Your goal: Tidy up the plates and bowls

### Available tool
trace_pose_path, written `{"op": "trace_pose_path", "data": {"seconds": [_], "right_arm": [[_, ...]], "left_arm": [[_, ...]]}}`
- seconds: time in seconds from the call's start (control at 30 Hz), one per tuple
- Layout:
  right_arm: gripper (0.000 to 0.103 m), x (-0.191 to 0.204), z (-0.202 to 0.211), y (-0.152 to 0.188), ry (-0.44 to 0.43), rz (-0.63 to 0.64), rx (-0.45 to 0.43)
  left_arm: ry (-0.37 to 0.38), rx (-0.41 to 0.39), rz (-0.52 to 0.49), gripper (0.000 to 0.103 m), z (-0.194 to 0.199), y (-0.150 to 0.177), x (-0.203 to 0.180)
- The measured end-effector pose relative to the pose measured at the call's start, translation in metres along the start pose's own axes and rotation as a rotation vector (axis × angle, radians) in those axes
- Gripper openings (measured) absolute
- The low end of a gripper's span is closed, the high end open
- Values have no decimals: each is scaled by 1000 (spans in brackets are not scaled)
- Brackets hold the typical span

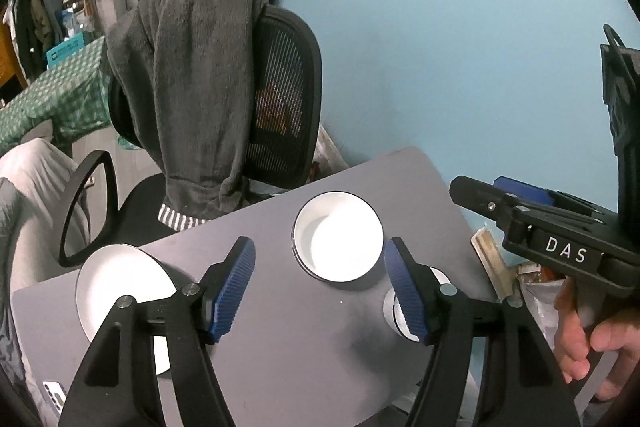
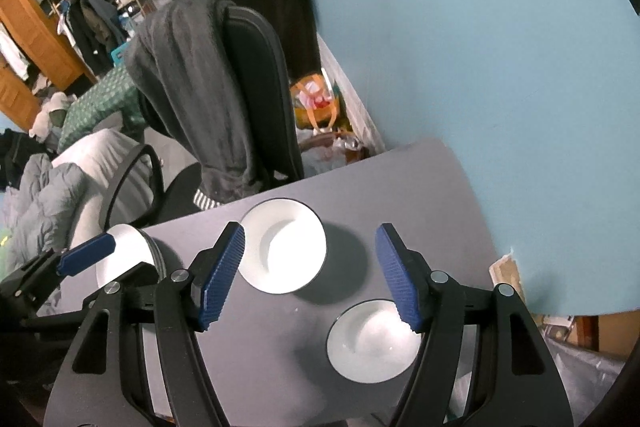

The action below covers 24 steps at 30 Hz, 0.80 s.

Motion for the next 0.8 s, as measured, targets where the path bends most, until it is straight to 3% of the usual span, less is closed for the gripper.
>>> {"op": "trace_pose_path", "data": {"seconds": [0.8], "right_arm": [[70,-4,62,40,58,-64,-81]], "left_arm": [[101,12,-75,69,35,30,-28]]}}
Point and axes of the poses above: each gripper's, at about its wrist camera, not at the fingertips, and z roughly against the way its jaws point, x to its left, y to its underside, the point moved 9 cm from there along -z, roughly the way its jaws point, and after that the axes turned 8 degrees about z, right-handed, at the moved point
